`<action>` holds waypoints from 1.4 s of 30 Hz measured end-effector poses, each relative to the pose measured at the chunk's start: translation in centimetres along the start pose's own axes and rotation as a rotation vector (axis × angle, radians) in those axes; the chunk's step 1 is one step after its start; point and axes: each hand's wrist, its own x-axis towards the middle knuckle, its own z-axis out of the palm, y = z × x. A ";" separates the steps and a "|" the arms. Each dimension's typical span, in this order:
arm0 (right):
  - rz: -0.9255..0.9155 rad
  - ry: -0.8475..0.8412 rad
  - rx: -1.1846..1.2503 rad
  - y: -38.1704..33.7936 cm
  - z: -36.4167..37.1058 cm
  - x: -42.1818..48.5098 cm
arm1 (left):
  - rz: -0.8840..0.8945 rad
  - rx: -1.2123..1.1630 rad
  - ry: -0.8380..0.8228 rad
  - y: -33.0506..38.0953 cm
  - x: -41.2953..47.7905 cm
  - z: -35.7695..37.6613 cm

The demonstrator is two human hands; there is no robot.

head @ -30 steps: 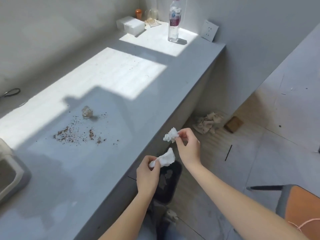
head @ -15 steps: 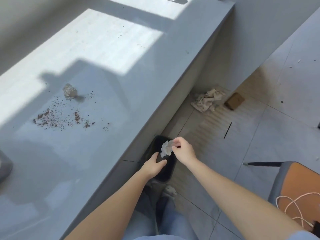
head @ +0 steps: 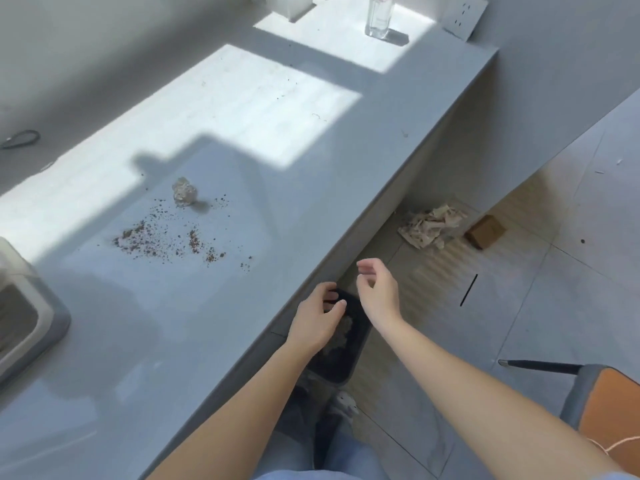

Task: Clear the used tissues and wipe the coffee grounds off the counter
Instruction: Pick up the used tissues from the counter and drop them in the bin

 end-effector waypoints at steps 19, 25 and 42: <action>-0.389 -0.320 -0.240 -17.0 12.7 5.6 | -0.006 -0.145 0.714 -0.3 5.5 -23.5; -0.487 -0.355 -0.377 -20.1 17.9 8.0 | -0.033 0.071 0.648 -2.2 10.1 -27.5; -0.492 -0.115 -0.303 -19.9 19.5 8.9 | 0.059 -0.121 0.608 -0.7 12.4 -27.6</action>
